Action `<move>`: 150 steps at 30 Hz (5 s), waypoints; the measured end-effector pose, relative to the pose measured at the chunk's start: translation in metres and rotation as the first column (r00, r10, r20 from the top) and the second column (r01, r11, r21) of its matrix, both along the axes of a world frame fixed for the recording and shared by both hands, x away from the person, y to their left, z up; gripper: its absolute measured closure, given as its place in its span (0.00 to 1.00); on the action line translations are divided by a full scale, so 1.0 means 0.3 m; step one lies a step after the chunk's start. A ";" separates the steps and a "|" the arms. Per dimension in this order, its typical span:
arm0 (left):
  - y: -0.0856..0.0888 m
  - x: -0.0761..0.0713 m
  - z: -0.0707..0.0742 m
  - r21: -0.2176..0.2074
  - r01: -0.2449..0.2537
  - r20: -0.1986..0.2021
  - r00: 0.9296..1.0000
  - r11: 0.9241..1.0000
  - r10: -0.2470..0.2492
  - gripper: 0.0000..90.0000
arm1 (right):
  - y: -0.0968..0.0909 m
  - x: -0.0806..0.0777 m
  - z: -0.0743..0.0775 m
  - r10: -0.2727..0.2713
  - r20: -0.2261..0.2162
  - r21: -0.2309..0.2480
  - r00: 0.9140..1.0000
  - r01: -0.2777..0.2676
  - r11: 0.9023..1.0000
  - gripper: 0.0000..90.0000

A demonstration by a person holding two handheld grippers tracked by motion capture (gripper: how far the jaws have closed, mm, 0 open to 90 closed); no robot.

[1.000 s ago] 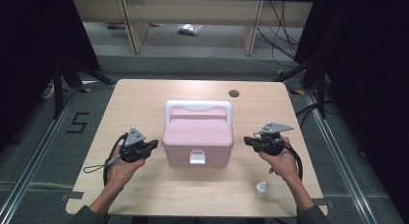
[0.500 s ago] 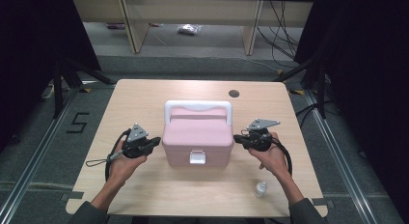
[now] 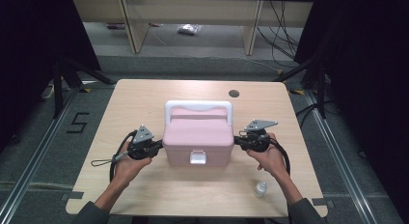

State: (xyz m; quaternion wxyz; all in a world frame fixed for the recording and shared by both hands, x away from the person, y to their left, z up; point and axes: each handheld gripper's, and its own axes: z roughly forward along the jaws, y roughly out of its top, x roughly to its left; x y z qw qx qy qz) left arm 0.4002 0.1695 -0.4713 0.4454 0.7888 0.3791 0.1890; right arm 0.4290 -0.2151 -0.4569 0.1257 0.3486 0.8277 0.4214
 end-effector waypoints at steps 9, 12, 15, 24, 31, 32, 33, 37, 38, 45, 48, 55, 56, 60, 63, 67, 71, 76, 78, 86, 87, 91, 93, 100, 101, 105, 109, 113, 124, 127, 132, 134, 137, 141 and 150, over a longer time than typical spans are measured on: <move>-0.059 0.040 0.006 0.042 0.011 0.004 1.000 0.999 -0.011 1.00 | -0.045 0.008 -0.002 -0.043 0.000 0.010 0.999 0.043 0.999 1.00; -0.071 0.057 0.004 0.030 0.006 0.005 1.000 1.000 -0.006 1.00 | -0.055 0.014 -0.001 -0.049 0.003 0.009 0.999 0.049 0.999 1.00; -0.084 0.068 -0.001 -0.007 -0.012 0.005 1.000 1.000 0.012 1.00 | -0.062 0.018 0.000 -0.062 -0.001 0.011 0.998 0.062 0.998 1.00; -0.109 0.101 -0.001 -0.013 -0.022 0.005 1.000 1.000 0.022 1.00 | -0.086 0.040 -0.002 -0.068 0.025 0.004 0.997 0.068 0.998 1.00; -0.114 0.119 0.000 -0.001 -0.024 0.002 1.000 1.000 0.024 1.00 | -0.087 0.061 -0.004 -0.072 0.016 0.010 0.997 0.072 0.997 1.00; -0.114 0.122 0.003 0.012 -0.020 -0.003 1.000 1.000 0.020 1.00 | -0.088 0.065 -0.004 -0.077 0.024 0.006 0.997 0.076 0.997 1.00; -0.116 0.125 0.005 0.025 -0.008 0.002 1.000 1.000 0.008 1.00 | -0.090 0.068 -0.002 -0.076 0.029 0.003 0.997 0.076 0.997 1.00; -0.125 0.128 0.000 -0.001 -0.025 0.011 1.000 1.000 0.025 1.00 | -0.095 0.074 -0.004 -0.070 0.034 0.000 0.997 0.070 0.998 1.00; -0.125 0.128 0.000 -0.001 -0.025 0.011 1.000 1.000 0.025 1.00 | -0.095 0.074 -0.004 -0.070 0.034 0.000 0.997 0.070 0.998 1.00; -0.121 0.131 -0.002 -0.013 -0.029 0.009 1.000 0.999 0.029 1.00 | -0.095 0.070 -0.002 -0.073 0.035 -0.007 0.997 0.073 0.997 1.00; -0.117 0.134 -0.004 -0.016 -0.028 0.008 1.000 0.999 0.028 0.99 | -0.090 0.065 -0.003 -0.082 0.017 0.004 0.996 0.082 0.997 1.00; -0.094 0.145 0.001 0.028 0.003 0.000 1.000 1.000 -0.003 0.87 | -0.083 0.066 -0.010 -0.095 0.016 -0.062 0.995 0.096 0.993 0.93; -0.088 0.148 0.001 0.026 0.010 -0.008 1.000 1.000 -0.010 0.85 | -0.093 0.072 -0.010 -0.092 0.057 -0.079 0.994 0.096 0.992 0.93; -0.077 0.154 0.003 0.015 0.006 -0.021 1.000 1.000 -0.006 0.82 | -0.117 0.068 -0.005 -0.122 0.036 -0.059 0.992 0.124 0.991 0.92; -0.068 0.158 0.008 0.025 0.007 -0.022 1.000 1.000 -0.006 0.80 | -0.132 0.060 0.002 -0.135 0.028 -0.054 0.990 0.137 0.989 0.90; -0.056 0.162 0.018 0.017 -0.002 -0.030 1.000 1.000 0.002 0.77 | -0.151 0.059 0.002 -0.117 0.063 -0.070 0.991 0.121 0.990 0.88; -0.037 0.168 0.032 0.020 -0.001 -0.034 0.999 1.000 0.002 0.74 | -0.152 0.043 0.000 -0.136 0.029 -0.054 0.990 0.138 0.989 0.85; -0.020 0.170 0.054 0.018 0.019 -0.031 0.999 1.000 -0.018 0.70 | -0.163 0.039 -0.003 -0.115 0.053 -0.075 0.992 0.118 0.990 0.82; -0.013 0.171 0.063 0.021 0.023 -0.034 0.999 1.000 -0.022 0.68 | -0.163 0.029 -0.003 -0.132 0.024 -0.062 0.991 0.133 0.989 0.79; 0.011 0.172 0.099 -0.008 0.010 -0.032 0.999 1.000 -0.010 0.60 | -0.186 0.024 -0.011 -0.124 0.062 -0.086 0.990 0.129 0.988 0.73; 0.019 0.173 0.109 0.002 0.012 -0.036 0.999 1.000 -0.012 0.60 | -0.181 0.016 -0.009 -0.142 0.027 -0.073 0.990 0.143 0.987 0.72; 0.024 0.175 0.117 -0.027 0.024 -0.038 0.999 0.999 -0.025 0.59 | -0.183 0.009 -0.006 -0.146 0.023 -0.068 0.989 0.148 0.987 0.71; 0.026 0.174 0.121 -0.029 0.027 -0.045 0.999 0.999 -0.028 0.58 | -0.190 0.013 -0.006 -0.130 0.056 -0.084 0.990 0.134 0.987 0.71; 0.029 0.172 0.134 -0.028 0.033 -0.045 0.998 0.999 -0.034 0.57 | -0.192 0.004 -0.009 -0.132 0.027 -0.080 0.991 0.134 0.988 0.70; 0.032 0.173 0.139 -0.029 0.043 -0.046 0.998 0.999 -0.044 0.57 | -0.189 -0.005 -0.007 -0.158 0.004 -0.066 0.988 0.157 0.985 0.69; 0.035 0.170 0.152 -0.009 0.059 -0.049 0.997 0.998 -0.059 0.56 | -0.196 -0.003 -0.012 -0.137 0.031 -0.078 0.990 0.139 0.987 0.69; 0.032 0.165 0.165 -0.005 0.060 -0.039 0.997 0.998 -0.060 0.55 | -0.201 -0.003 -0.015 -0.121 0.041 -0.093 0.992 0.125 0.988 0.68; 0.027 0.159 0.179 -0.035 0.049 -0.037 0.998 0.998 -0.051 0.53 | -0.196 -0.013 -0.016 -0.146 0.006 -0.077 0.989 0.146 0.986 0.66; 0.012 0.181 0.266 0.028 0.093 -0.026 0.995 0.995 -0.092 0.49 | -0.211 -0.019 -0.022 -0.140 0.013 -0.089 0.990 0.140 0.986 0.63; -0.007 0.187 0.298 0.070 0.116 -0.026 0.993 0.991 -0.114 0.48 | -0.222 -0.014 -0.023 -0.133 0.038 -0.102 0.990 0.137 0.985 0.63; -0.032 0.199 0.333 0.093 0.158 -0.055 0.987 0.983 -0.154 0.46 | -0.218 -0.021 -0.028 -0.138 0.007 -0.092 0.990 0.138 0.986 0.62; -0.044 0.205 0.345 0.118 0.180 -0.063 0.983 0.977 -0.174 0.45 | -0.221 -0.018 -0.030 -0.128 0.027 -0.102 0.991 0.130 0.986 0.62; -0.060 0.205 0.365 0.129 0.195 -0.075 0.980 0.972 -0.187 0.43 | -0.227 -0.016 -0.028 -0.125 0.040 -0.109 0.991 0.129 0.986 0.62; -0.080 0.211 0.406 0.160 0.207 -0.076 0.977 0.965 -0.197 0.42 | -0.228 -0.021 -0.030 -0.137 0.019 -0.099 0.990 0.139 0.985 0.62; -0.100 0.237 0.468 0.188 0.232 -0.087 0.972 0.954 -0.220 0.36 | -0.233 -0.024 -0.047 -0.131 0.024 -0.112 0.991 0.132 0.985 0.62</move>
